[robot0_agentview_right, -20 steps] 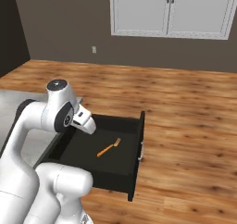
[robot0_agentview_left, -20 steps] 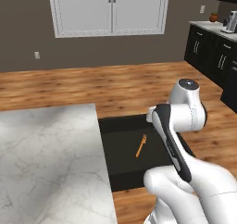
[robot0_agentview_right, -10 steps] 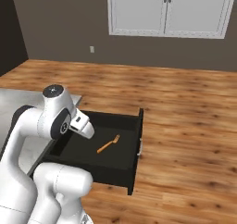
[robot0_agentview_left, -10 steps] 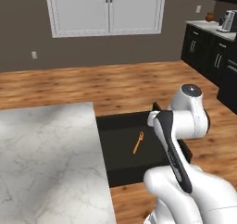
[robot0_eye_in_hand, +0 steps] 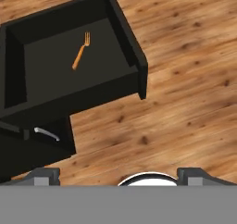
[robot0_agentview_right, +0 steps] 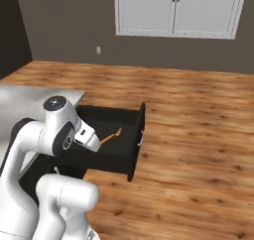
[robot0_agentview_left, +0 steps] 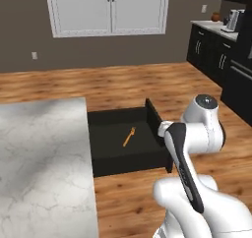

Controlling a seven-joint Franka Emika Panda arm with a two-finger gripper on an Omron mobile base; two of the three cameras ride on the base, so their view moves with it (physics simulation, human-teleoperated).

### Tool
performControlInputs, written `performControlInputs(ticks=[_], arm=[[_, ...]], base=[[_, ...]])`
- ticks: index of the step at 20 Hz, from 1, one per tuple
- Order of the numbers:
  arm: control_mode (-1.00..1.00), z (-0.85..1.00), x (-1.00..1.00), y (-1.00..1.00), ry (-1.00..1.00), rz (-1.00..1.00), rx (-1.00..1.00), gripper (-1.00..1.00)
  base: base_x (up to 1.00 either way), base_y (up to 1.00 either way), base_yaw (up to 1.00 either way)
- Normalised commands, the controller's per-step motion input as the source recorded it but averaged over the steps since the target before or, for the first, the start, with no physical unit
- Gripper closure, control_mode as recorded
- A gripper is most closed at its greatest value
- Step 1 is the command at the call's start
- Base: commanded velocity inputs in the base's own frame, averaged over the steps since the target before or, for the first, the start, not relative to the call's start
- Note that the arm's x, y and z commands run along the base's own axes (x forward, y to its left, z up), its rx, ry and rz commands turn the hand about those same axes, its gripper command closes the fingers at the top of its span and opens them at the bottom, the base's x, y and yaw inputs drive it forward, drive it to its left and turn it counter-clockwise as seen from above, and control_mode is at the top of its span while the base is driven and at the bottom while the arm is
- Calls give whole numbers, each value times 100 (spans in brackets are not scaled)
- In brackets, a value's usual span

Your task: Organize the utensils by type. Pick up the wooden spoons from the counter and place them in the open cabinet. Then pick up the metallic utensils from the counter and place them in the open drawer.

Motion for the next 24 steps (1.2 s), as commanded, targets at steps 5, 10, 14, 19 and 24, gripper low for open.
performControlInputs(ticks=[5, 10, 14, 19, 24], arm=[[100, 0, 0, 0, 0, 0, 0, -100], [100, 0, 0, 0, 0, 0, 0, -100], [100, 0, 0, 0, 0, 0, 0, -100], [100, 0, 0, 0, 0, 0, 0, -100], [100, 0, 0, 0, 0, 0, 0, -100]], base=[[-57, -38, 60], [-59, -32, 97], [-44, -19, 100], [-13, -2, 100], [-3, 0, 100]])
